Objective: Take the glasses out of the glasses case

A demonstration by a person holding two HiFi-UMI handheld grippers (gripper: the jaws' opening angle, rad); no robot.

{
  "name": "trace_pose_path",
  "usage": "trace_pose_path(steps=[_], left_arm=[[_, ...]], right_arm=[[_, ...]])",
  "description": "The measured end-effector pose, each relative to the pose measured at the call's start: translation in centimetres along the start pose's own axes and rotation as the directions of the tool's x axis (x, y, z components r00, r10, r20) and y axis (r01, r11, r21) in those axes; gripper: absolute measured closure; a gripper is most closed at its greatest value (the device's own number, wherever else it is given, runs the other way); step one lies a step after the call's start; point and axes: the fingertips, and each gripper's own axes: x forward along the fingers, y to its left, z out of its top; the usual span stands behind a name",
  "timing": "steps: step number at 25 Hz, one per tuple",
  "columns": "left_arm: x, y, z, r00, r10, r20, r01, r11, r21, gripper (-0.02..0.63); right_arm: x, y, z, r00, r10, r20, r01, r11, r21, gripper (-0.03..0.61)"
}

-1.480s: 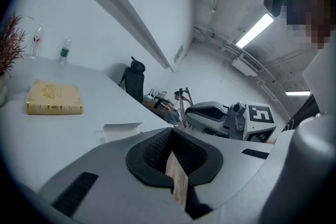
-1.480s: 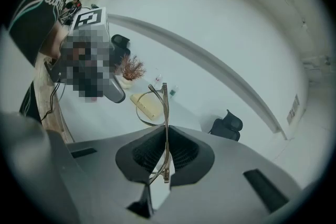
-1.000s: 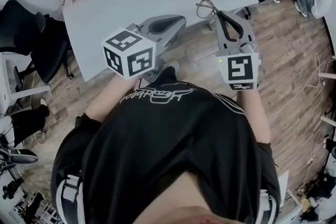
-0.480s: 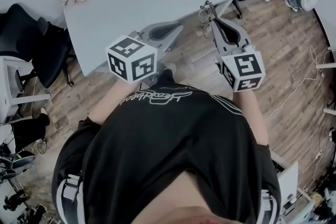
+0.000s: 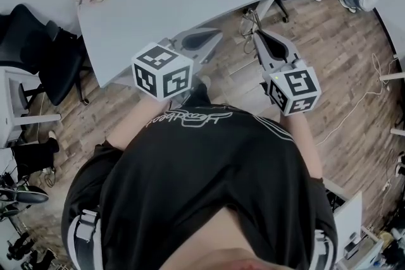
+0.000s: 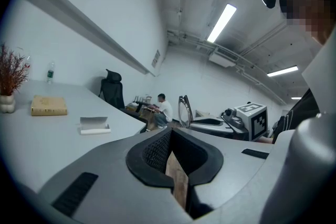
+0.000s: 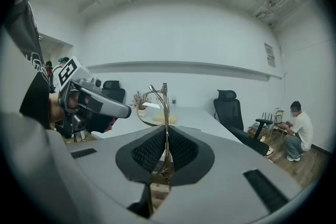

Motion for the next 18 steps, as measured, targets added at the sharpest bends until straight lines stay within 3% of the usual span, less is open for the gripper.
trace_pose_path(steps=[18], left_arm=[[-1.4, -0.5, -1.0, 0.999, 0.032, -0.009, -0.032, 0.999, -0.010, 0.606]], right_arm=[[-0.1, 2.2, -0.7, 0.998, 0.055, -0.011, -0.055, 0.998, -0.027, 0.558]])
